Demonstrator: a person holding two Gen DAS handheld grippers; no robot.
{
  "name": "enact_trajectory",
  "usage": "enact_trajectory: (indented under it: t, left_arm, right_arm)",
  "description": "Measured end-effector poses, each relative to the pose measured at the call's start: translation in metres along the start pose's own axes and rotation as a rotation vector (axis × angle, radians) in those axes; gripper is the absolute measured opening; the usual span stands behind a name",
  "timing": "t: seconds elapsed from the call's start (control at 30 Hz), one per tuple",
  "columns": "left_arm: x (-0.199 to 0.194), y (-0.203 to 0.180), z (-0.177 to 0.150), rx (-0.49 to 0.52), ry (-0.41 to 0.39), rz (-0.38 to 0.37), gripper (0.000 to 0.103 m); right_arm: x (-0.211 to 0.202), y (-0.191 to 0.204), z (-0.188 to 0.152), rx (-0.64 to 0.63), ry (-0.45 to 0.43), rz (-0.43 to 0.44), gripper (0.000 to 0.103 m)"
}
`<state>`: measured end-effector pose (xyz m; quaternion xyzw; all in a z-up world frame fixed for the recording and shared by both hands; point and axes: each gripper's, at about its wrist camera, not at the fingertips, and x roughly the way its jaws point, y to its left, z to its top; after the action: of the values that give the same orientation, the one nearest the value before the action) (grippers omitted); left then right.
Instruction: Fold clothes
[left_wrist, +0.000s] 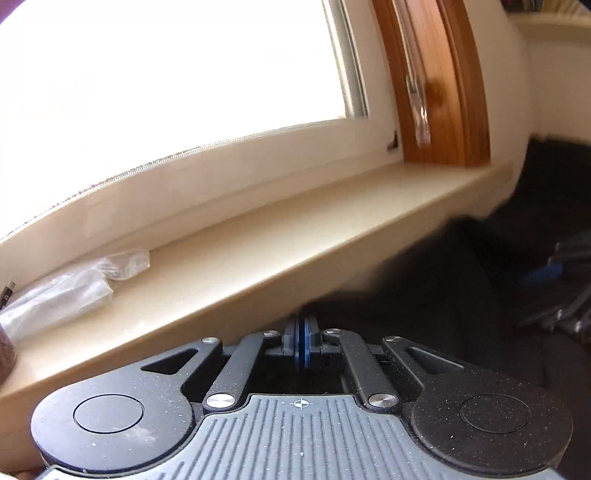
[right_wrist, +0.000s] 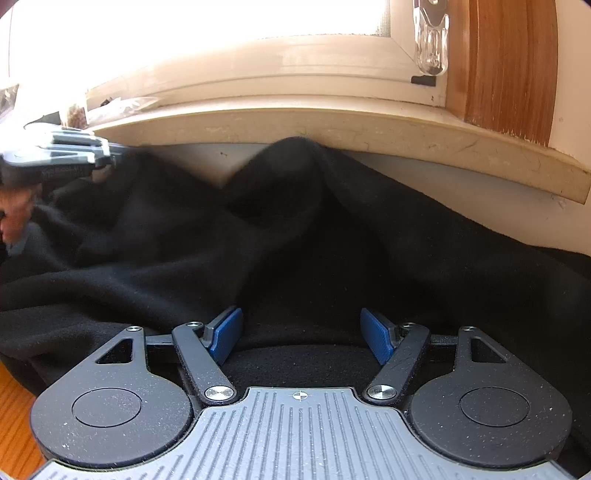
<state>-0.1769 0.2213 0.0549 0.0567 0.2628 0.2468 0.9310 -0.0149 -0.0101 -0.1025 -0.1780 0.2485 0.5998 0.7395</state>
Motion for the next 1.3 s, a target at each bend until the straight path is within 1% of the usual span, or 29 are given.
enact_trajectory:
  t: [0.07, 0.1, 0.17, 0.2, 0.23, 0.27, 0.33, 0.47, 0.53, 0.6, 0.73, 0.8, 0.83, 0.9, 1.0, 1.03, 1.1, 1.2, 1.3]
  left_arm:
    - [0.000, -0.012, -0.003, 0.083, 0.014, 0.010, 0.003]
    - [0.001, -0.014, -0.006, 0.097, 0.027, 0.012, 0.006]
    - [0.001, -0.010, -0.011, 0.064, 0.046, 0.006, 0.008]
    - [0.000, -0.005, -0.013, 0.040, 0.055, -0.001, 0.012]
    - [-0.004, 0.001, -0.016, 0.014, 0.055, -0.002, 0.020]
    - [-0.009, 0.007, -0.019, -0.009, 0.053, -0.007, 0.023]
    - [-0.021, 0.015, -0.024, -0.038, 0.039, -0.025, 0.039]
    - [-0.045, 0.021, -0.030, -0.073, 0.004, -0.070, 0.047]
    - [-0.049, 0.013, -0.025, -0.065, -0.010, -0.092, 0.055]
    - [-0.049, 0.003, -0.023, -0.044, -0.026, -0.118, 0.060]
    - [-0.028, -0.023, -0.023, -0.008, -0.070, -0.195, 0.061]
    - [-0.018, -0.030, -0.024, 0.007, -0.077, -0.218, 0.062]
    - [-0.012, -0.032, -0.026, 0.011, -0.066, -0.231, 0.065]
    - [-0.002, -0.033, -0.030, 0.017, -0.037, -0.248, 0.067]
    - [0.008, -0.026, -0.036, -0.027, 0.019, -0.286, 0.067]
    - [0.009, -0.022, -0.038, -0.046, 0.033, -0.309, 0.067]
    - [0.016, -0.017, -0.042, -0.083, 0.108, -0.348, 0.066]
    - [0.015, -0.010, -0.048, -0.107, 0.124, -0.380, 0.066]
    - [0.005, -0.005, -0.056, -0.098, 0.123, -0.383, 0.066]
  right_arm:
    - [0.000, 0.000, 0.000, 0.000, 0.000, 0.001, 0.070]
    - [0.000, 0.000, 0.001, 0.001, 0.001, 0.001, 0.070]
    - [0.000, 0.000, 0.001, 0.001, 0.001, 0.002, 0.070]
    - [0.000, -0.001, 0.001, 0.001, 0.001, 0.002, 0.070]
    - [0.000, -0.001, 0.001, 0.001, 0.001, 0.002, 0.070]
    - [0.000, -0.001, 0.001, 0.001, 0.001, 0.003, 0.070]
    - [0.000, -0.001, 0.002, 0.001, 0.002, 0.003, 0.070]
    - [0.000, 0.000, 0.001, 0.000, 0.002, 0.002, 0.071]
    - [0.000, 0.001, 0.001, -0.004, 0.003, -0.002, 0.071]
    - [0.000, 0.001, 0.001, -0.009, 0.003, -0.005, 0.071]
    - [0.000, 0.002, 0.002, -0.011, 0.005, -0.014, 0.073]
    - [0.000, 0.002, 0.002, -0.008, 0.005, -0.017, 0.075]
    - [0.000, 0.002, 0.001, -0.007, 0.006, -0.016, 0.075]
    - [0.000, 0.002, 0.001, -0.006, 0.006, -0.017, 0.075]
    - [-0.002, -0.001, 0.000, 0.007, 0.003, -0.003, 0.076]
    - [-0.003, -0.003, 0.000, 0.014, 0.001, 0.009, 0.076]
    - [-0.005, -0.005, -0.001, 0.030, -0.002, 0.026, 0.075]
    - [-0.006, 0.006, -0.003, -0.015, 0.010, 0.019, 0.076]
    - [-0.010, 0.020, -0.006, -0.028, 0.014, 0.037, 0.076]
